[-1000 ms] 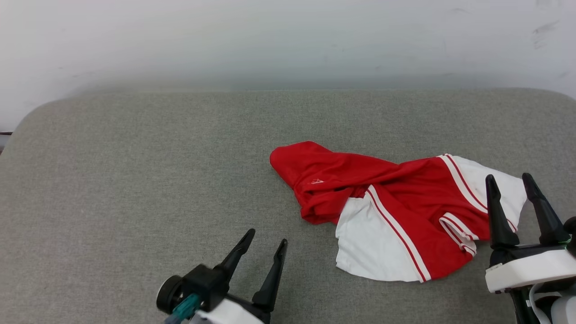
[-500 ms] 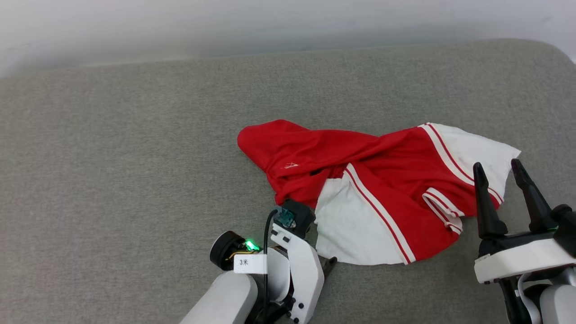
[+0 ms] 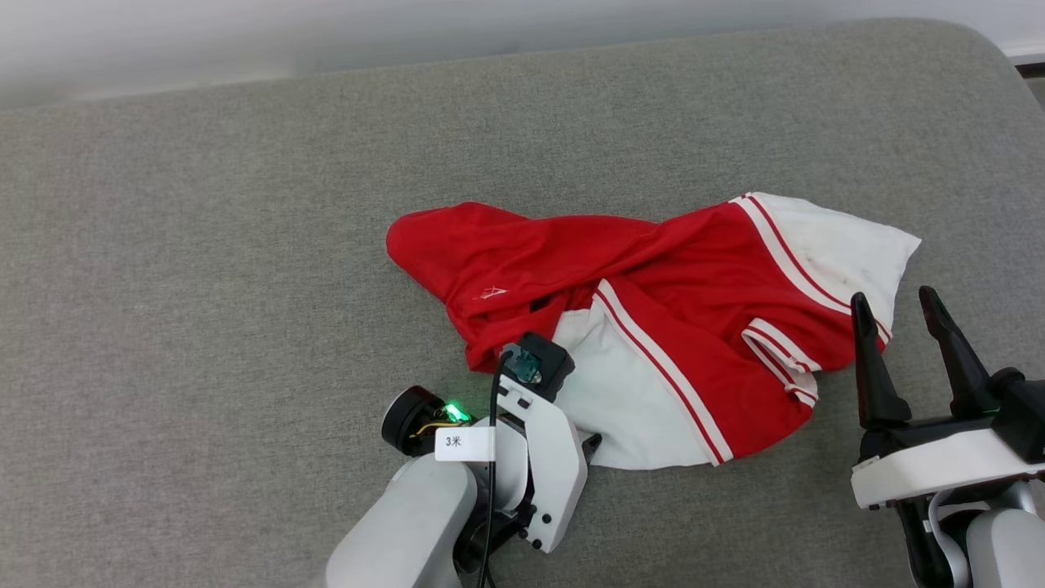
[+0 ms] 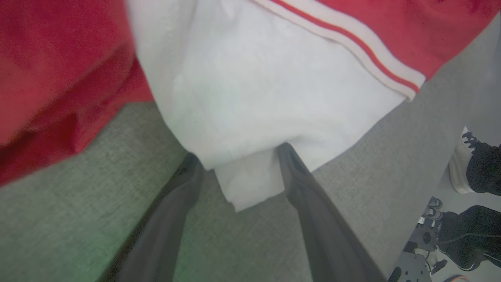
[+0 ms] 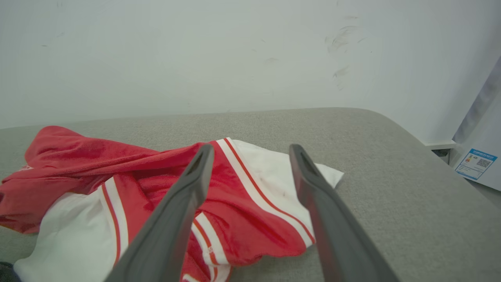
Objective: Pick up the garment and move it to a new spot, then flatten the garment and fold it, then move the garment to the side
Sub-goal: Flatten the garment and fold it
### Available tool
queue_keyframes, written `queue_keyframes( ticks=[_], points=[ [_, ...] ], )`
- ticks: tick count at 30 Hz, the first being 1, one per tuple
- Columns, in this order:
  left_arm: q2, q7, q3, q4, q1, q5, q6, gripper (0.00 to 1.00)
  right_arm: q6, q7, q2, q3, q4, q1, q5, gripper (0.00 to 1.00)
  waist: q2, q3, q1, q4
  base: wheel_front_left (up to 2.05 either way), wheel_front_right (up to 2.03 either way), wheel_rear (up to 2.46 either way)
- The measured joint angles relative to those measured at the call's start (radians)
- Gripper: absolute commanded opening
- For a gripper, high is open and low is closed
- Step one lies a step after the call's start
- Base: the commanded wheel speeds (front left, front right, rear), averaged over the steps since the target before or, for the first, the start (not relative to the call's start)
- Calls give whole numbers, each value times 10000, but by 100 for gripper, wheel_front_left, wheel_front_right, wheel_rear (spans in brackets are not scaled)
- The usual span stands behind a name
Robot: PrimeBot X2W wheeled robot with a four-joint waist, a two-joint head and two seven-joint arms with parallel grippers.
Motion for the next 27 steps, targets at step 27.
queue_keyframes(
  ticks=[27],
  points=[
    [2828, -982, 2844, -2587, 3372, -1935, 1175, 0, 0, 779, -12, -669, 639, 507, -487, 100, 0, -1889, 0, 1393, 0, 0, 0]
  ],
)
